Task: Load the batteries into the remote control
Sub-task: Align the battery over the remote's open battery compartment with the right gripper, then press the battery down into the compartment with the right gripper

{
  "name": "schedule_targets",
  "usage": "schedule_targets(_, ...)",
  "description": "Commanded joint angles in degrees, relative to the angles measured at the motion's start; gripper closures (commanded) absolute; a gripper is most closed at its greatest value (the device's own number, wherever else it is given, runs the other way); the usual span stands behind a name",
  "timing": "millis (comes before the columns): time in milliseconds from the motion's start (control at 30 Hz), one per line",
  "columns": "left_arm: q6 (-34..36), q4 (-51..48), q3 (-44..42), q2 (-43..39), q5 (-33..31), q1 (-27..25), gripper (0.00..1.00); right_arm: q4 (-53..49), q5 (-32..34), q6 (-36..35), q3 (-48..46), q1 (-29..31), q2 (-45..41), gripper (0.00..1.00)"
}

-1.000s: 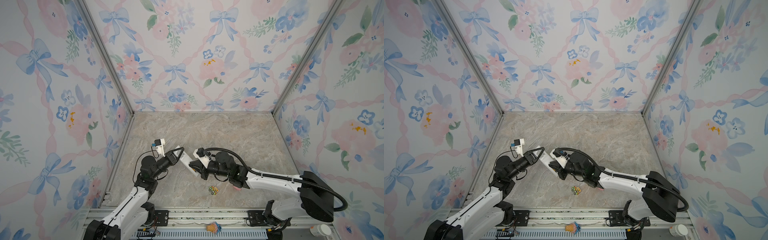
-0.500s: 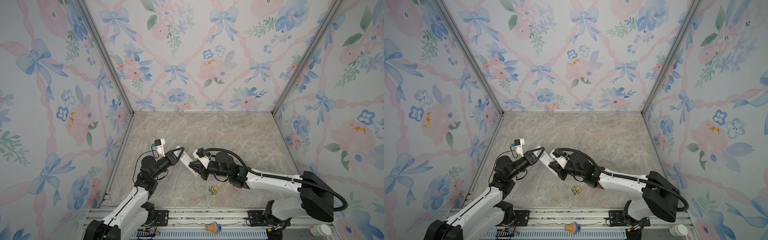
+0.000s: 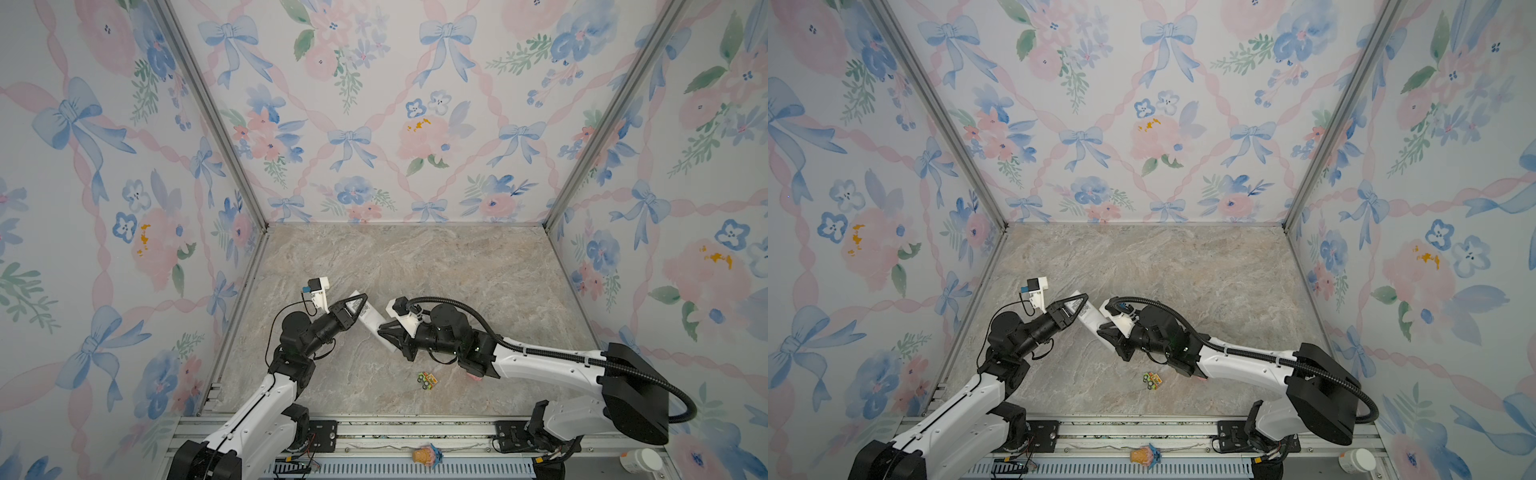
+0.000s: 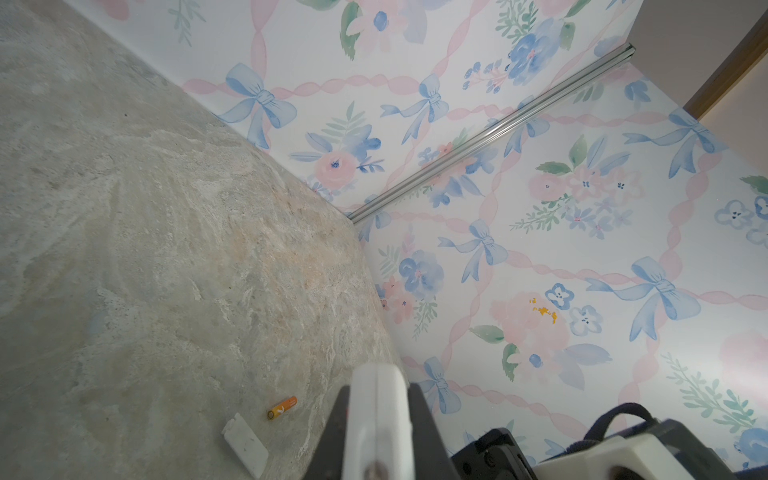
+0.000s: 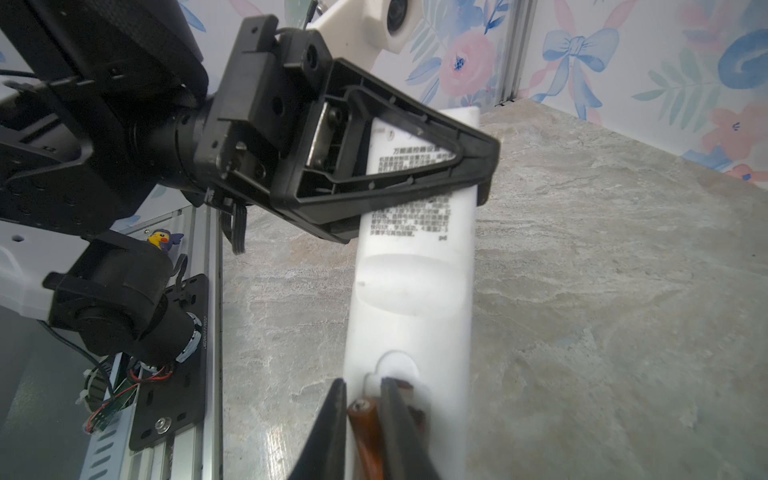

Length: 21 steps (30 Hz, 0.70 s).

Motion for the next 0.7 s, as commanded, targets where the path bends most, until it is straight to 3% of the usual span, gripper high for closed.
schedule_targets(0, -0.4, 3.3, 0.2, -0.9, 0.4, 0.5, 1.0, -1.5, 1.0, -0.8, -0.8, 0.9, -1.6, 0.82)
schedule_targets(367, -0.2, 3.3, 0.1, -1.2, 0.6, 0.7, 1.0, -3.0, 2.6, -1.3, 0.0, 0.9, -1.1, 0.87)
schedule_targets(667, 0.3, 3.3, -0.3, -1.2, 0.6, 0.7, 1.0, -12.2, 4.3, -6.8, 1.8, 0.8, -2.7, 0.85)
